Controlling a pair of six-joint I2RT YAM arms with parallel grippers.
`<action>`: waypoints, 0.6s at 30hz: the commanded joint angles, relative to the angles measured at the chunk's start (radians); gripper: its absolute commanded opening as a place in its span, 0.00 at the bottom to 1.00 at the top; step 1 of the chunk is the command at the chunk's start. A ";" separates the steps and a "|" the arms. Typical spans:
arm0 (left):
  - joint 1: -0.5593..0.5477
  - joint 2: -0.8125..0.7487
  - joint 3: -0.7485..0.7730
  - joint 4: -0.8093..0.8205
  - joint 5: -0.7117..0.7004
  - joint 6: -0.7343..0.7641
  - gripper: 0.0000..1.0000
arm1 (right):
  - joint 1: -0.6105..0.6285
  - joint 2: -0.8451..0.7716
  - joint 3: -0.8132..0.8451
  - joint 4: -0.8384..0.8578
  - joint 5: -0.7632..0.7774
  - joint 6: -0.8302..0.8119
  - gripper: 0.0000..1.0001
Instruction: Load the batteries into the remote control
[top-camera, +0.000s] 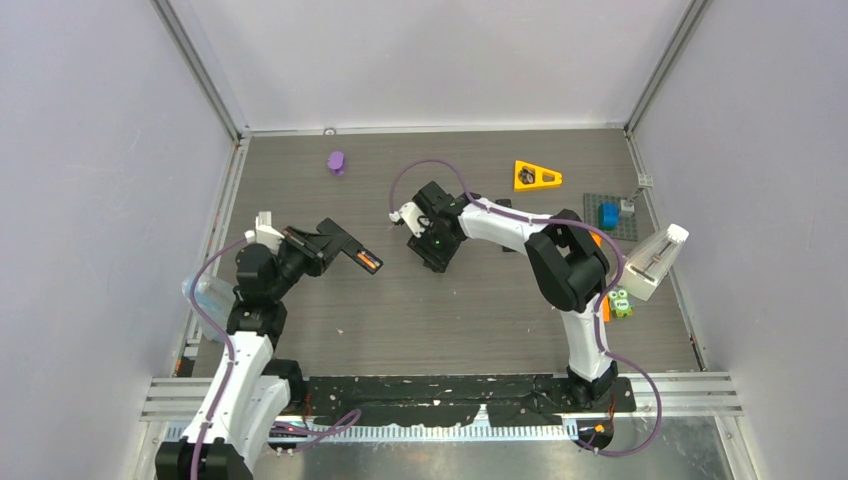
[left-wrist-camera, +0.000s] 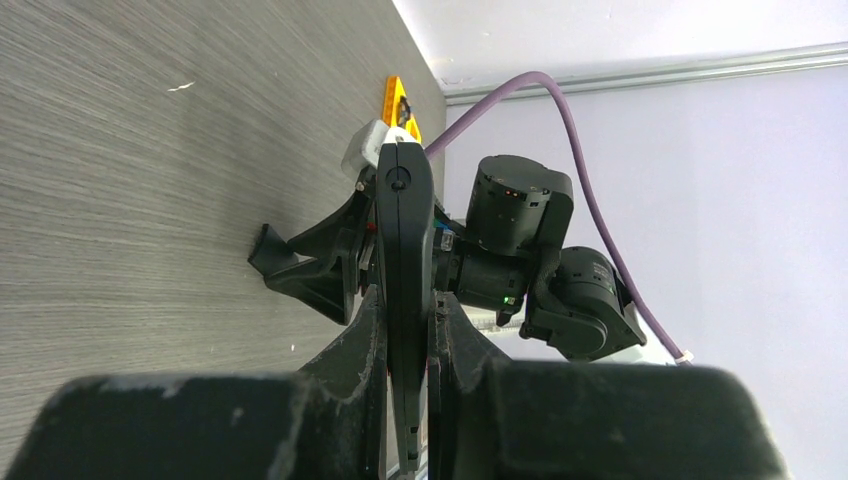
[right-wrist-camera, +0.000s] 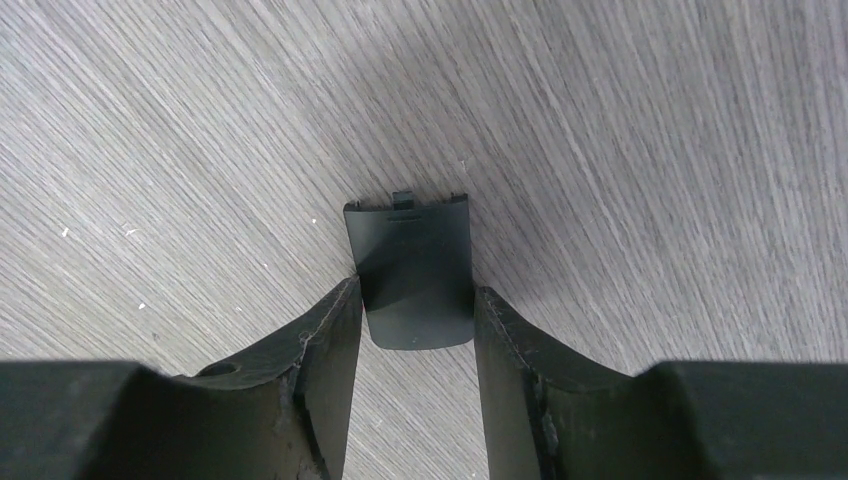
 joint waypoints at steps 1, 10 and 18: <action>0.011 0.015 0.048 0.083 0.044 0.023 0.00 | 0.003 0.039 0.025 -0.057 0.051 0.042 0.35; 0.011 -0.006 0.023 0.156 0.063 0.071 0.00 | -0.015 -0.071 0.025 0.028 -0.010 0.170 0.33; 0.011 -0.054 0.001 0.117 0.039 0.153 0.00 | -0.016 -0.139 0.028 0.014 -0.036 0.268 0.34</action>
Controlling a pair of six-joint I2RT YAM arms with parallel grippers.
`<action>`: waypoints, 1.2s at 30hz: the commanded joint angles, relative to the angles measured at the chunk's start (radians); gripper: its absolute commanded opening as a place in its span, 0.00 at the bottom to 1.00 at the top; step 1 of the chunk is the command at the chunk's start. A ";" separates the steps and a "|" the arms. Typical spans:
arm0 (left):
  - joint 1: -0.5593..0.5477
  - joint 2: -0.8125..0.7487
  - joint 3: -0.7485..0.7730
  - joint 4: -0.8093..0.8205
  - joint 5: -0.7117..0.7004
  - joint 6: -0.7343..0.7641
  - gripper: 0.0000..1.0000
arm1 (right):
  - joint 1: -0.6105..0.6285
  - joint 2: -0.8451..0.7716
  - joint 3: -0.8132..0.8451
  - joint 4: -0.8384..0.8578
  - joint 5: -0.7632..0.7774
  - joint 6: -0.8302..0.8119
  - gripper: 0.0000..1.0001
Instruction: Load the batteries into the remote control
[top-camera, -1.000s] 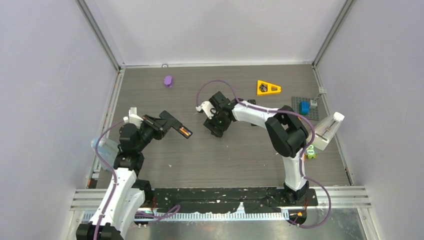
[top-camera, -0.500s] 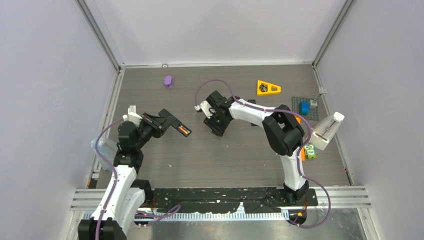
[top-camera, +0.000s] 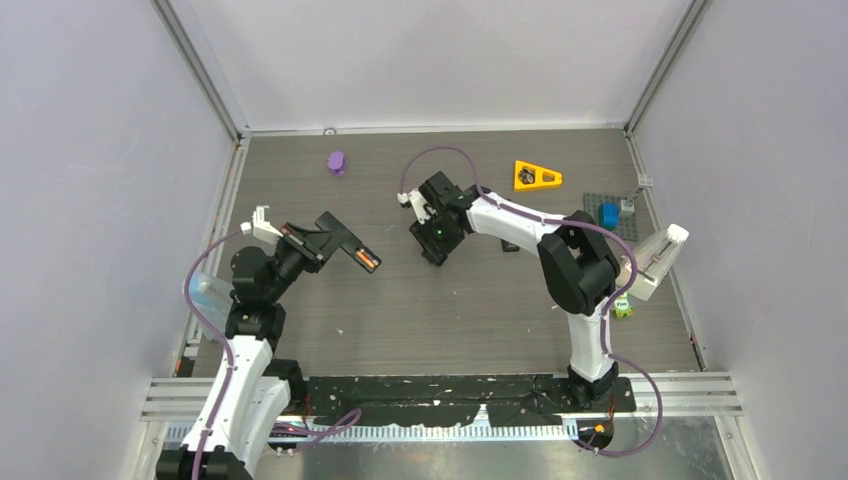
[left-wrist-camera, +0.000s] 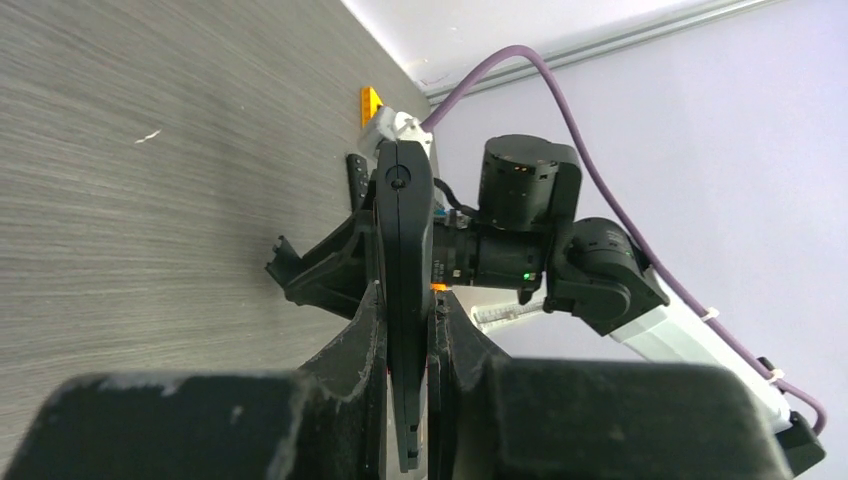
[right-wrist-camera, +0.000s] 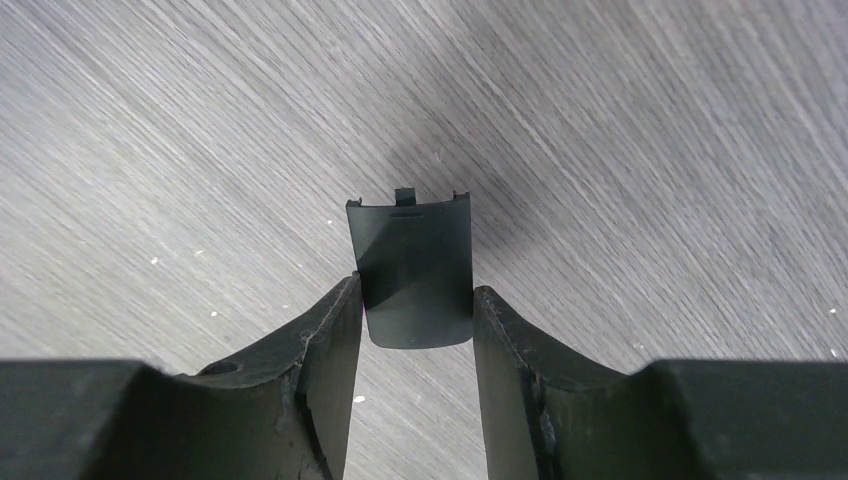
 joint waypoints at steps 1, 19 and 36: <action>0.007 -0.036 -0.005 0.031 -0.002 0.077 0.00 | 0.000 -0.108 0.010 0.018 -0.023 0.084 0.34; 0.002 -0.021 -0.123 0.275 -0.037 0.033 0.00 | 0.148 -0.405 0.068 0.021 -0.067 0.302 0.34; -0.004 -0.055 -0.067 0.206 -0.053 -0.107 0.00 | 0.338 -0.250 0.344 -0.161 0.072 0.393 0.36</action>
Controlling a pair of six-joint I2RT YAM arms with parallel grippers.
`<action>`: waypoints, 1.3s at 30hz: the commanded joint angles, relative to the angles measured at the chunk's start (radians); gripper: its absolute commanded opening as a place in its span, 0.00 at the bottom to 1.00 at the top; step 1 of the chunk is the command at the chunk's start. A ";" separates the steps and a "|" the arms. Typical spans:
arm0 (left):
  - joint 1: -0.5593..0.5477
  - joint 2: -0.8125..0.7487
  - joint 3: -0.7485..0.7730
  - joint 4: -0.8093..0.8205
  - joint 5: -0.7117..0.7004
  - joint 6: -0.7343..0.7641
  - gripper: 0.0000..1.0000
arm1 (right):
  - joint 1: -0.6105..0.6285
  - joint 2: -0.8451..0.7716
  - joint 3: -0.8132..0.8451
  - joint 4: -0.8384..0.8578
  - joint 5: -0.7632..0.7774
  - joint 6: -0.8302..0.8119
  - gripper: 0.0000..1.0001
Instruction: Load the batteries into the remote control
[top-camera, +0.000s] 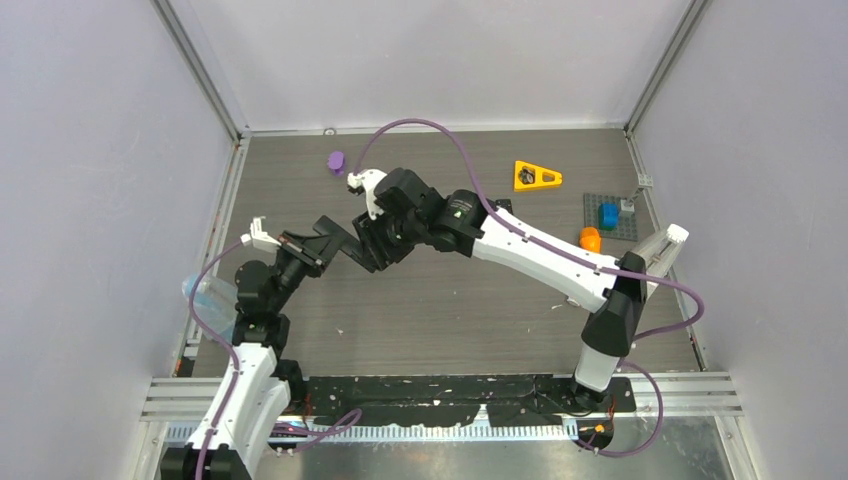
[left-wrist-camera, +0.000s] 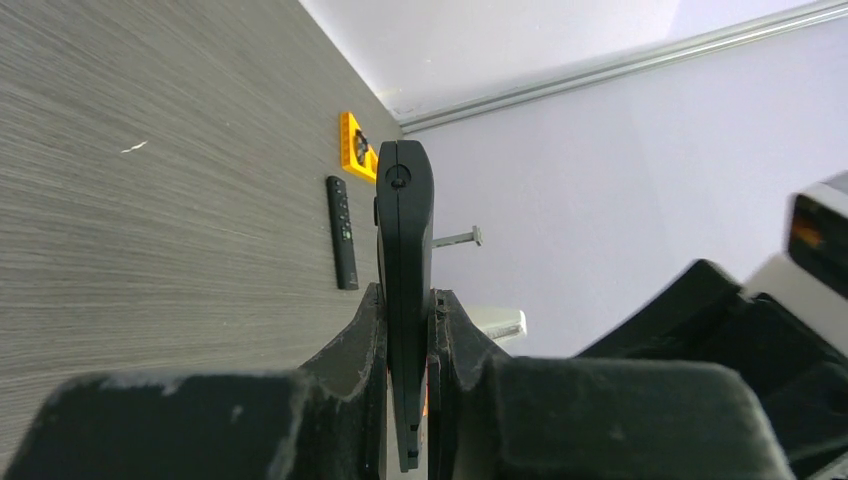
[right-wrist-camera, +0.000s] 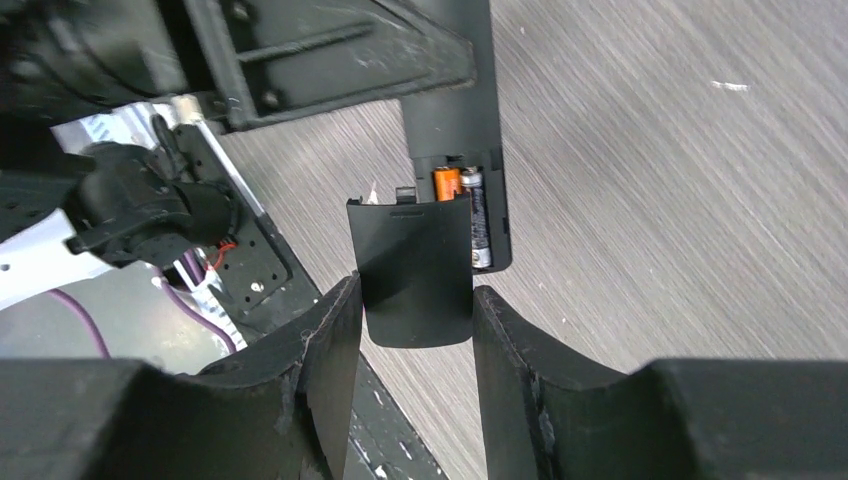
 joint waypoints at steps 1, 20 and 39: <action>-0.002 -0.036 0.070 -0.001 0.002 -0.013 0.00 | 0.003 0.035 0.072 -0.077 0.031 0.012 0.36; -0.002 -0.071 0.095 -0.039 0.044 -0.053 0.00 | 0.017 0.091 0.087 -0.073 0.025 -0.011 0.37; -0.003 -0.045 0.100 0.017 0.075 -0.127 0.00 | 0.019 0.118 0.093 -0.049 0.018 -0.034 0.39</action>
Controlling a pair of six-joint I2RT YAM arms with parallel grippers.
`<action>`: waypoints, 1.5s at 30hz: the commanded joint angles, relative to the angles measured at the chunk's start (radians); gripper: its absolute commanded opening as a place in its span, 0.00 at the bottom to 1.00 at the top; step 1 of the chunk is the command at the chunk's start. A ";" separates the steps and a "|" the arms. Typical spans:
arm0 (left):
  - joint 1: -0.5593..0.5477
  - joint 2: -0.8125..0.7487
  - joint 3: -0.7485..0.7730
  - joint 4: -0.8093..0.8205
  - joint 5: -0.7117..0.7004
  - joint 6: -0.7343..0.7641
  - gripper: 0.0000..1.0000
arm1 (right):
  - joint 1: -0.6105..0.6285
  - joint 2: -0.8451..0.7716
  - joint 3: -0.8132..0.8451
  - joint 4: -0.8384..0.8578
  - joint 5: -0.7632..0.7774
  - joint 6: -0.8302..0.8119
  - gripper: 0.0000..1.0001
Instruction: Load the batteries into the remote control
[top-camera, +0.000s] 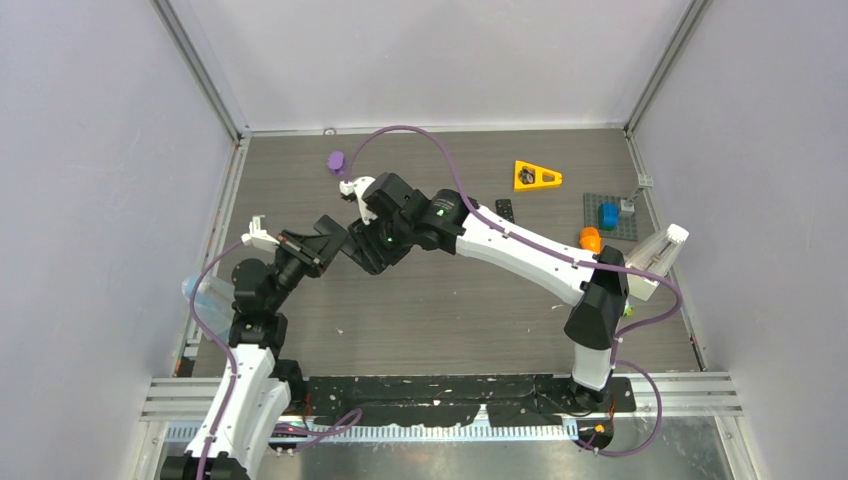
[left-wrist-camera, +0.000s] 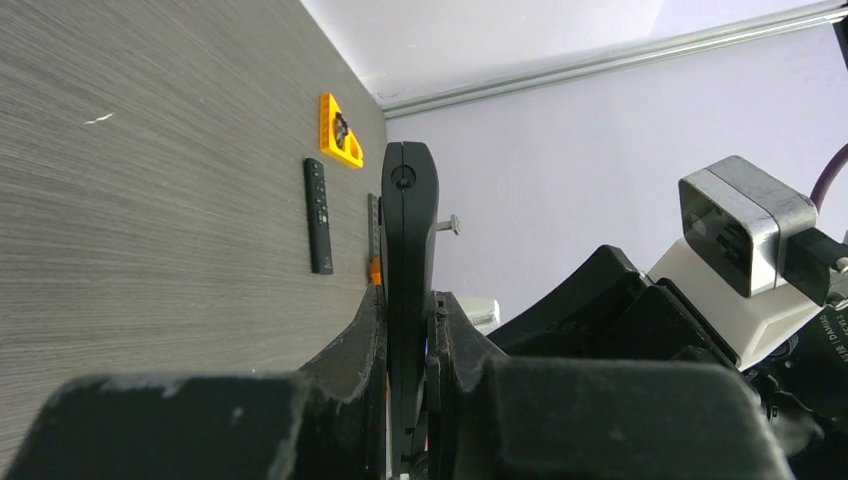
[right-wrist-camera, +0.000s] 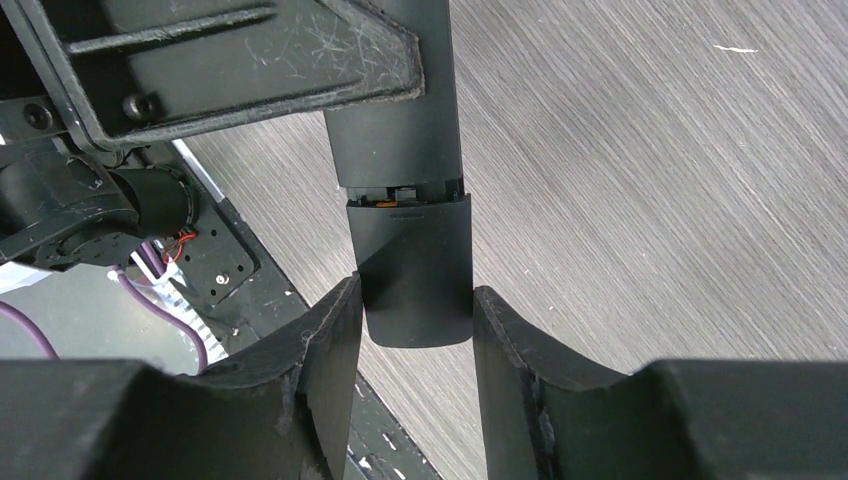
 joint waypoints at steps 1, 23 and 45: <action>-0.003 -0.002 0.056 0.103 0.037 -0.077 0.00 | 0.010 0.009 0.028 0.038 -0.015 -0.022 0.39; -0.002 0.019 0.055 0.140 0.038 -0.147 0.00 | 0.014 0.037 0.016 -0.006 -0.054 -0.073 0.45; -0.004 0.022 0.070 0.143 0.097 -0.155 0.00 | 0.019 0.064 0.040 0.028 0.018 -0.074 0.48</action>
